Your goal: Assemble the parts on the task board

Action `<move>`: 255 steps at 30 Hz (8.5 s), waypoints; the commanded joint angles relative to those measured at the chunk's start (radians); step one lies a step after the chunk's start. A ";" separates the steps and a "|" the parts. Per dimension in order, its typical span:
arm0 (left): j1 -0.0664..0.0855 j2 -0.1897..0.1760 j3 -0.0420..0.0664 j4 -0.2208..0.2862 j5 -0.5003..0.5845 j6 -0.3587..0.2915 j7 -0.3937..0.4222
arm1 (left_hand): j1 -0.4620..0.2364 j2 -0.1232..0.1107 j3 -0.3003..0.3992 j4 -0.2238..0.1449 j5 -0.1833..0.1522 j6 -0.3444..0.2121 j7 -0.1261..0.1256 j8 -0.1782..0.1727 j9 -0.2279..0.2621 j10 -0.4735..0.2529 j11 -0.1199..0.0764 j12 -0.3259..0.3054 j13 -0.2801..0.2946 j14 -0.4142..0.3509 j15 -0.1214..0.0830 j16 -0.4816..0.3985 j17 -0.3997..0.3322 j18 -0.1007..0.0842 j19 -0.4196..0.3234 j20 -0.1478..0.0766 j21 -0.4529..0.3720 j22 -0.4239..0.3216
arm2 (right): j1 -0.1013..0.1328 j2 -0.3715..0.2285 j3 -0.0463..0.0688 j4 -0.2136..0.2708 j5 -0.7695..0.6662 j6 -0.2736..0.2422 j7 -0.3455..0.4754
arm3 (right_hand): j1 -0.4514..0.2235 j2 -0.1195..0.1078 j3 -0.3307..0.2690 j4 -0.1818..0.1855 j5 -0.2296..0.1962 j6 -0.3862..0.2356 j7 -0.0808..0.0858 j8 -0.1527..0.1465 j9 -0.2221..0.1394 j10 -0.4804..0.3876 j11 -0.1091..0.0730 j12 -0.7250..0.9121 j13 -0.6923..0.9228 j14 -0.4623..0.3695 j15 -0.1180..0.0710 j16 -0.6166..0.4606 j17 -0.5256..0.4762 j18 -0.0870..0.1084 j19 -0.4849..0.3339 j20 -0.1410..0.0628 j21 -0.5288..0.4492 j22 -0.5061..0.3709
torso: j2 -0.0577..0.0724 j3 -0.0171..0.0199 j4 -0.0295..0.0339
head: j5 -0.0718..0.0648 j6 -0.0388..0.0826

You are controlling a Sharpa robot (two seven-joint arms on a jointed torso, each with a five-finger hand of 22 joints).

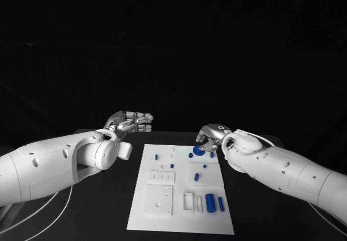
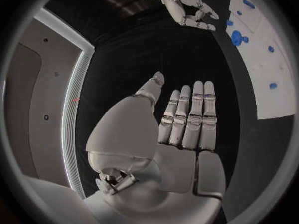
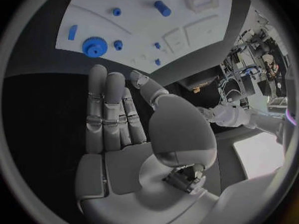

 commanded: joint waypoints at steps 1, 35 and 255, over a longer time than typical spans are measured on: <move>0.007 -0.004 0.001 0.019 -0.010 0.024 0.021 | -0.001 0.008 0.001 -0.006 0.005 0.006 -0.001 0.004 0.001 -0.002 0.001 0.005 0.001 -0.005 0.002 -0.003 0.001 -0.004 -0.004 -0.003 0.004 -0.001 | -0.005 0.007 0.000 -0.005 -0.121 -0.033 -0.045 | 0.003 -0.013 0.017 0.000 -0.011 0.008 0.000 0.003 0.001 0.005 0.002 0.004 0.001 -0.007 -0.002 0.012 -0.003 -0.007 0.011 0.000 -0.010 0.022 | 0.023 -0.0108 0.0008 | -0.008 0.002; 0.043 -0.019 0.003 0.083 -0.014 0.039 0.017 | -0.009 0.013 0.002 -0.015 0.005 0.007 -0.001 0.004 0.001 -0.002 0.001 0.005 0.001 -0.003 0.002 -0.003 0.000 -0.003 -0.004 -0.004 0.011 -0.004 | -0.019 0.074 -0.002 -0.042 -0.219 -0.089 -0.095 | 0.011 -0.037 0.073 0.005 -0.061 0.012 -0.001 0.003 0.001 0.006 0.003 0.005 0.001 -0.014 0.000 0.068 -0.031 -0.011 0.080 -0.001 -0.176 0.290 | 0.093 -0.0352 0.0186 | -0.015 0.027; 0.052 -0.011 0.003 0.056 -0.001 0.059 0.011 | -0.024 0.022 -0.005 -0.025 0.008 0.008 -0.001 0.004 0.001 -0.012 0.004 0.005 0.001 0.001 0.001 -0.003 0.000 -0.001 -0.008 -0.004 0.029 -0.013 | 0.015 -0.004 0.132 -0.008 -0.089 0.041 -0.154 | 0.049 -0.081 -0.253 0.202 -0.092 -0.053 -0.011 0.004 0.002 0.235 -0.097 0.903 1.183 -0.009 -0.060 0.199 0.580 -0.097 0.149 -0.058 0.170 0.781 | 0.188 -0.0488 -0.0003 | 0.010 0.096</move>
